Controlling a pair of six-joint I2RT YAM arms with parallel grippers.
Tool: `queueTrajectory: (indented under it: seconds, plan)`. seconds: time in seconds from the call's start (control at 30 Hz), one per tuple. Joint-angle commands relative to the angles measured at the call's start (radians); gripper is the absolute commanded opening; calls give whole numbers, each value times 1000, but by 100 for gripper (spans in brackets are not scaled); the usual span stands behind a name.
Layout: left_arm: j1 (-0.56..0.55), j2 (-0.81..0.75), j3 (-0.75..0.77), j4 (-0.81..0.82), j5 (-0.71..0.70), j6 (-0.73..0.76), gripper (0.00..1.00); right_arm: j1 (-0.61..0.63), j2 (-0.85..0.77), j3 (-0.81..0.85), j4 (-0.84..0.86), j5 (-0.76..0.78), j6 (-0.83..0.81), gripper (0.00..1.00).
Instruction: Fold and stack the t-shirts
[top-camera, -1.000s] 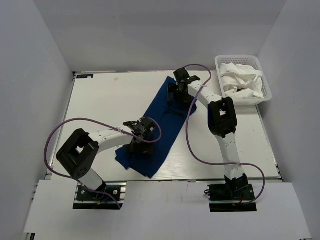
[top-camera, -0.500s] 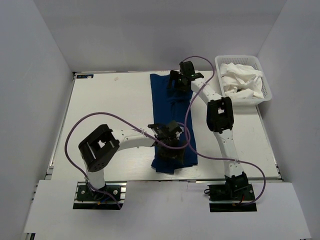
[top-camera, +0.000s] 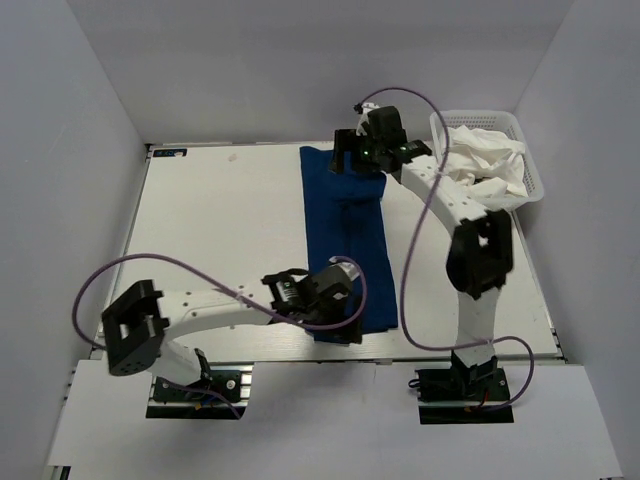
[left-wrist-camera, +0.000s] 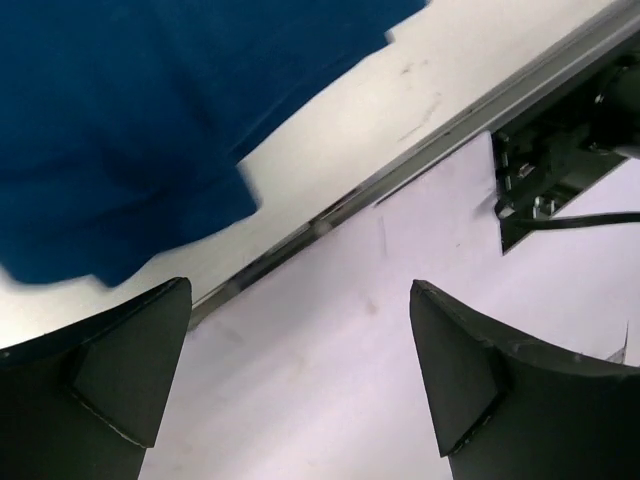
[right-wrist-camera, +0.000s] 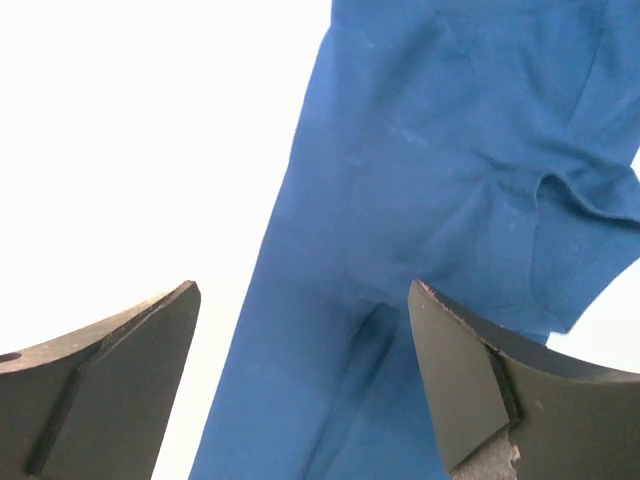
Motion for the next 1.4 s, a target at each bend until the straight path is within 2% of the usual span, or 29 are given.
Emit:
queueTrajectory:
  seconds: [0.0, 0.07, 0.1, 0.17, 0.2, 0.27, 0.3, 0.4, 0.5, 0.57, 0.63, 0.67, 0.73, 0.83, 0.87, 0.9, 0.97, 1.0, 1.07, 1.13, 1.23, 1.27, 1.33, 1.37]
  plan:
    - [-3, -168, -122, -47, -122, -77, 99, -2, -225, -208, 37, 103, 6, 90]
    - [-3, -239, -177, -57, -167, -141, 99, -3, -383, -472, 114, 143, 72, 90]
    - [8, -273, -243, -58, -184, -163, 99, -3, -465, -538, 133, 152, 89, 90]
    - [20, -360, -315, -9, -204, -186, 99, 1, -543, -776, 170, 186, 182, 90]
    - [29, -377, -356, 8, -216, -186, 99, -2, -654, -835, 190, 182, 210, 90]
    - [30, -387, -369, 47, -236, -186, 99, 1, -727, -1033, 208, 168, 274, 90]
    - [30, -376, -381, 47, -236, -186, 99, 3, -823, -1075, 205, 121, 293, 90]
    - [30, -330, -404, 93, -259, -177, 99, 12, -963, -1274, 184, 82, 348, 90]
    - [56, -273, -435, 174, -250, -164, 98, 24, -1049, -1359, 91, 34, 342, 90]
    - [68, -252, -435, 199, -250, -154, 90, 37, -1086, -1411, 55, 34, 339, 90]
    - [80, -241, -444, 231, -250, -134, 88, 40, -1130, -1466, 2, 40, 344, 90]
    - [80, -241, -456, 261, -235, -134, 83, 41, -1137, -1498, 0, 24, 345, 90]
    - [91, -241, -466, 292, -219, -111, 81, 40, -1146, -1538, 7, -30, 344, 90]
    - [102, -232, -475, 340, -182, -86, 72, 49, -1134, -1557, -8, -61, 347, 90]
    - [102, -215, -484, 355, -166, -71, 64, 55, -1132, -1573, -6, -64, 350, 90]
    - [102, -203, -484, 355, -146, -71, 60, 54, -1123, -1577, 1, -65, 347, 90]
    - [102, -180, -473, 355, -72, -55, 52, 60, -1106, -1577, 0, -84, 353, 84]
    - [102, -169, -473, 355, -58, -55, 43, 61, -1100, -1577, -3, -90, 356, 81]
    - [102, -151, -473, 346, -37, -55, 37, 70, -1082, -1575, -9, -107, 353, 73]
    - [102, -150, -473, 337, -37, -68, 22, 78, -1078, -1580, -5, -111, 356, 63]
    - [102, -150, -463, 326, -37, -77, 2, 86, -1072, -1577, -2, -115, 362, 36]
    - [102, -150, -463, 326, -37, -86, 0, 86, -1072, -1578, 10, -115, 365, 24]
    - [102, -150, -452, 326, -37, -86, 0, 86, -1077, -1571, 18, -107, 362, 12]
    - [102, -160, -441, 326, -37, -86, 0, 89, -1084, -1569, 26, -102, 362, 0]
